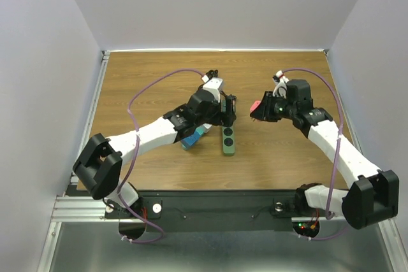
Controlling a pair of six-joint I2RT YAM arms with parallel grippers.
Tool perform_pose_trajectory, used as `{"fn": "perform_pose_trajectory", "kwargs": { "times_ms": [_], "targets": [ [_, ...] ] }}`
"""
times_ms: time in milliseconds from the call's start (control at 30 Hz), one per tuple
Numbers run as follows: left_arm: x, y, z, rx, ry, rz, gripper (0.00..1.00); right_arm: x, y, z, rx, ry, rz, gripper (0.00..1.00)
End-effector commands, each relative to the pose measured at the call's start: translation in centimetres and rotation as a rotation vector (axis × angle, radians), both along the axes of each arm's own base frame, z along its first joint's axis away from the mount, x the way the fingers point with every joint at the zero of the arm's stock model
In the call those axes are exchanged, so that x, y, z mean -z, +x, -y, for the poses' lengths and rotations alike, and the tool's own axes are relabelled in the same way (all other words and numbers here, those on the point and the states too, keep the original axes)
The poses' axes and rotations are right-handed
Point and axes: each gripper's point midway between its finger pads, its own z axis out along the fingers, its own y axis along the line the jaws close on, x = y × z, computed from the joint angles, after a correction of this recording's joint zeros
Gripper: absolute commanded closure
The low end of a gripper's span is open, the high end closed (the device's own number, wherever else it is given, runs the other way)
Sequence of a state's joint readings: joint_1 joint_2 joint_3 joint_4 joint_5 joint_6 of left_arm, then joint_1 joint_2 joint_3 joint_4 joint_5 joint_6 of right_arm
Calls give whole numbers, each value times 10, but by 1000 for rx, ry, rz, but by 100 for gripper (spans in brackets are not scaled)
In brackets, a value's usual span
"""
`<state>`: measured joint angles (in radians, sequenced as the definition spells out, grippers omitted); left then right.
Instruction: Insert the plug
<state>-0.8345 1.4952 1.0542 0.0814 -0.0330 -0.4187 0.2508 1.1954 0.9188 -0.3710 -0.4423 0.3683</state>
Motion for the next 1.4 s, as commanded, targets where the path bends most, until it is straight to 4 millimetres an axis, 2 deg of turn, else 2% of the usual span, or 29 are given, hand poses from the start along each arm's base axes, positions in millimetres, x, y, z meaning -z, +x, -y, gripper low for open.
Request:
{"fn": "perform_pose_trajectory", "kwargs": {
  "times_ms": [0, 67, 233, 367, 533, 667, 767, 900, 1033, 1100, 1233, 1333, 1367],
  "targets": [
    [20, -39, 21, 201, -113, -78, 5, 2, 7, 5, 98, -45, 40, 99],
    [37, -50, 22, 222, -101, -115, 5, 8, 4, 2, 100, -58, 30, 100],
    [68, -55, 29, 219, -70, -164, 4, 15, 1, 1, 105, -70, 19, 99],
    [79, -56, 40, 232, -85, -191, 4, 18, -2, 3, 109, -81, 19, 100],
    [103, -58, 42, 161, -22, -240, 4, 20, -6, 6, 117, -84, 23, 100],
    [101, -61, 43, 145, -28, -228, 4, 23, -8, 7, 116, -88, 22, 100],
    [100, -68, 54, 190, -62, -242, 4, 28, -9, 7, 112, -97, 11, 100],
    [97, -83, 78, 267, -105, -253, 4, 32, -6, 10, 117, -120, 14, 100],
    [93, -87, 86, 291, -132, -254, 4, 36, -7, 9, 110, -119, 7, 100],
    [94, -86, 83, 288, -122, -243, 4, 37, -7, 8, 109, -117, 8, 100],
    [87, -72, 60, 223, -71, -206, 4, 44, -10, 2, 95, -104, -1, 100],
    [63, -42, 27, 97, -42, -132, 4, 47, -12, -6, 71, -103, 6, 100],
    [56, -26, 17, 38, -32, -101, 4, 51, -16, -11, 53, -109, 8, 100]
  ]
}}
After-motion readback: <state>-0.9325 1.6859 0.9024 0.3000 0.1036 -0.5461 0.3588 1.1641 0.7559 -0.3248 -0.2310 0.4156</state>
